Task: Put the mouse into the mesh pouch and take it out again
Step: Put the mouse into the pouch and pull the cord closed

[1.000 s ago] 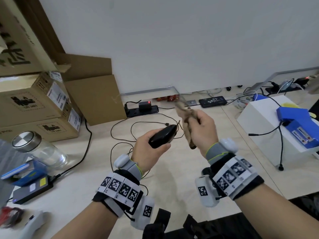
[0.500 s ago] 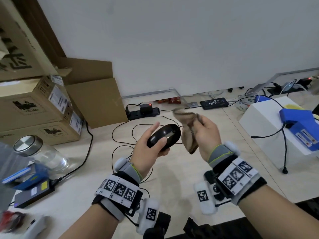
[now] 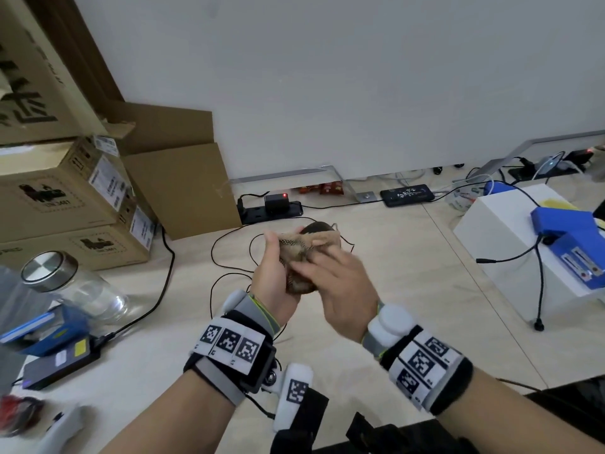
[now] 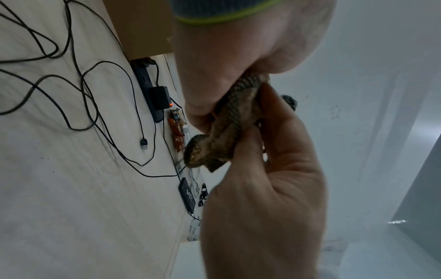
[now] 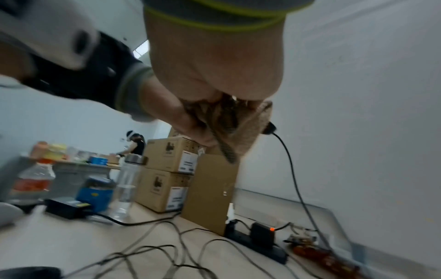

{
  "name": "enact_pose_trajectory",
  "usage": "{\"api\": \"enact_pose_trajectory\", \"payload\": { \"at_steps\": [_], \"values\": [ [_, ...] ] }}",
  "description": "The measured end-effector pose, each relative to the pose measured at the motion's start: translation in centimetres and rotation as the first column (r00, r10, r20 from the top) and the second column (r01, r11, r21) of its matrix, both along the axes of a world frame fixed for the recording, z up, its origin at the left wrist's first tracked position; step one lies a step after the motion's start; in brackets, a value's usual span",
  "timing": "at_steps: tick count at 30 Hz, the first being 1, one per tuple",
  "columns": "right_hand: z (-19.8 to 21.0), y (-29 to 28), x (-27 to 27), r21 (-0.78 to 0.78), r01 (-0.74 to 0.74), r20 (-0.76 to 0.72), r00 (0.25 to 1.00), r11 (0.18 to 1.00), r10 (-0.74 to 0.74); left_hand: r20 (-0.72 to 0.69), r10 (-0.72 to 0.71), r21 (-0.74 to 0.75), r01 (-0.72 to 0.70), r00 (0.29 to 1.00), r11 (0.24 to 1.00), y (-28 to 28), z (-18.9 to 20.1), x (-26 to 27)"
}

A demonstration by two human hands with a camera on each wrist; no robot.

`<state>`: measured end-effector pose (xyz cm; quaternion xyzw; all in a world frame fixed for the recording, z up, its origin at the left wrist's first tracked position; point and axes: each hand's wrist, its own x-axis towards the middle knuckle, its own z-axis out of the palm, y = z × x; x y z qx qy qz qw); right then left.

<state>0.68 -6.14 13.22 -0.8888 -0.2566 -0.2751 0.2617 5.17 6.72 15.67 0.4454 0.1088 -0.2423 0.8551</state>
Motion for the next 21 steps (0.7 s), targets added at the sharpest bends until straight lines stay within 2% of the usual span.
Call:
{"api": "enact_pose_trajectory", "payload": {
  "at_steps": [2,3,5,7,9,12,14,15,16,19,20,21],
  "values": [
    [0.4,-1.1,1.0,0.012,0.173,0.030,0.984,0.985,-0.174,0.020,0.003,0.037,-0.004,1.000,0.999,-0.2,-0.1,-0.3],
    [0.7,-1.3,1.3,0.050,0.262,-0.004,0.965,0.964,-0.262,0.034,0.019,0.049,-0.020,0.999,0.999,-0.3,-0.1,-0.5],
    [1.1,-1.3,1.8,0.193,0.372,-0.147,0.926,0.908,-0.348,0.068,0.028,0.077,-0.033,0.997,0.997,-0.8,0.2,-0.8],
    [1.3,-1.0,2.1,0.327,0.442,-0.309,0.885,0.835,-0.348,0.102,0.036,0.113,-0.048,0.994,0.992,-1.5,0.7,-1.0],
    [1.5,-0.4,1.8,0.319,0.437,-0.338,0.881,0.841,-0.329,0.095,0.045,0.123,-0.056,0.994,0.991,-1.9,0.8,-1.0],
    [1.1,0.8,0.6,0.163,0.292,-0.243,0.938,0.942,-0.249,0.060,0.076,0.147,-0.084,0.995,0.985,-1.8,0.8,-0.9],
    [1.1,0.4,1.0,0.127,0.257,-0.191,0.954,0.958,-0.231,0.057,0.074,0.182,-0.084,0.996,0.980,-1.6,0.5,-0.8],
    [1.2,-0.1,1.5,0.140,0.285,-0.178,0.949,0.948,-0.259,0.071,0.068,0.189,-0.080,0.995,0.979,-1.6,0.6,-0.9],
    [1.3,-0.7,2.3,0.176,0.343,-0.197,0.931,0.923,-0.309,0.096,0.058,0.196,-0.076,0.994,0.978,-1.7,0.5,-1.0],
    [2.0,-2.3,4.5,0.303,0.559,-0.431,0.803,0.772,-0.412,0.172,0.029,0.242,-0.071,0.985,0.968,-1.9,0.8,-1.5],
    [2.2,-2.3,4.6,0.317,0.598,-0.472,0.772,0.736,-0.425,0.186,0.025,0.243,-0.070,0.982,0.967,-2.0,0.8,-1.6],
    [2.3,-2.0,4.3,0.315,0.602,-0.466,0.772,0.734,-0.433,0.187,0.028,0.241,-0.074,0.982,0.968,-2.0,0.8,-1.6]
  ]
}}
